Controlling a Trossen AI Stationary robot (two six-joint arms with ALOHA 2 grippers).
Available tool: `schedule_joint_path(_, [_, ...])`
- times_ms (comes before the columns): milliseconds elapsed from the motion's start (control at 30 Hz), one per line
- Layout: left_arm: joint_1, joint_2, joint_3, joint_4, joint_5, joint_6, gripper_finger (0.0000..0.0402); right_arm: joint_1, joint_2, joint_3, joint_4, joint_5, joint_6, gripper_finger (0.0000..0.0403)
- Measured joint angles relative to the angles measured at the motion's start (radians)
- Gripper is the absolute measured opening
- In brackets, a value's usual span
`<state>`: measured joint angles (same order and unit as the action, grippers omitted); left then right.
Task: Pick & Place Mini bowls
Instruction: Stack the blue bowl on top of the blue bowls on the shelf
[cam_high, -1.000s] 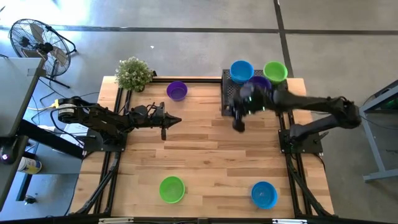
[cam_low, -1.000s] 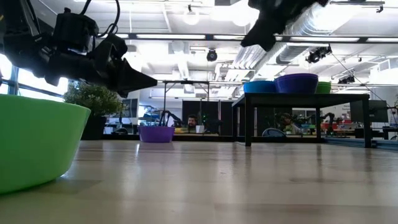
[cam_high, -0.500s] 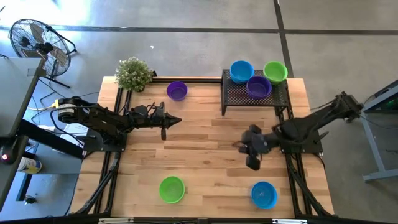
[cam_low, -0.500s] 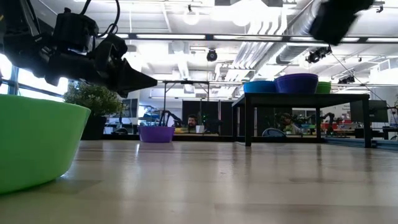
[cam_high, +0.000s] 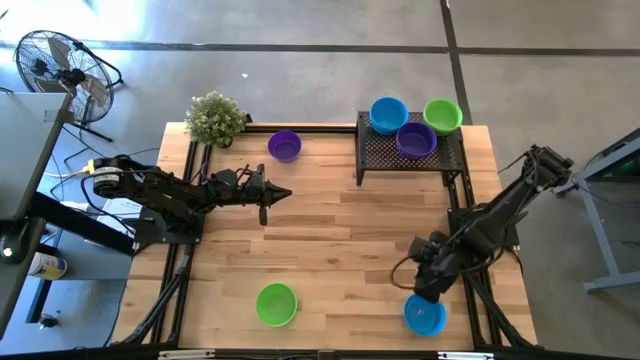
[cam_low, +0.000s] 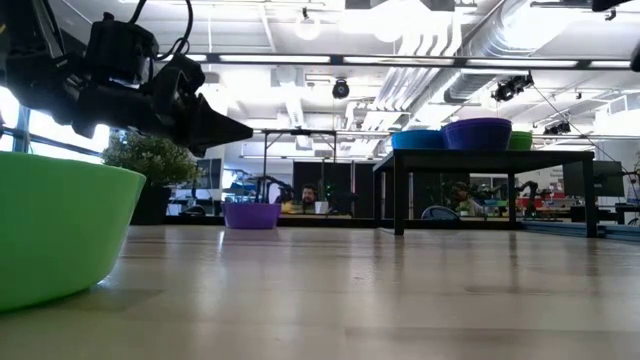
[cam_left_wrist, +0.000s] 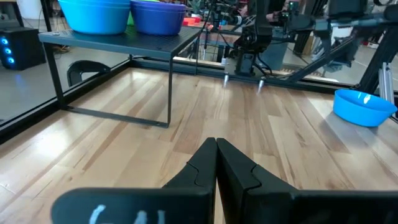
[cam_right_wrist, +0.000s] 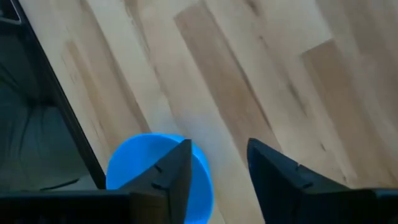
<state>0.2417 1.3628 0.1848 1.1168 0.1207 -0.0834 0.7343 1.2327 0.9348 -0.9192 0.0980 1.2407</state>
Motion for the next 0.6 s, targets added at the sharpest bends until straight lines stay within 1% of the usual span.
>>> schedule_joint_path(133, [0.0, 0.0, 0.0, 0.0, 0.0, 0.0, 0.0001, 0.028, 0.065, 0.0, 0.043, -0.022, -0.022, 0.0159])
schedule_joint_path(267, [0.0, 0.0, 0.0, -0.003, 0.0, 0.0, 0.0001, 0.033, 0.153, 0.0, 0.08, -0.14, -0.075, 0.016])
schedule_joint_path(367, [0.0, 0.0, 0.0, -0.013, 0.0, 0.0, 0.0001, 0.033, 0.22, -0.001, 0.117, -0.191, -0.116, 0.0155])
schedule_joint_path(500, [0.0, 0.0, 0.0, -0.021, 0.0, 0.0, 0.0001, 0.029, 0.299, -0.001, 0.135, -0.216, -0.165, 0.0144])
schedule_joint_path(600, [0.0, 0.0, 0.0, -0.021, 0.0, 0.0, 0.0001, 0.02, 0.341, -0.001, 0.158, -0.238, -0.19, 0.0127])
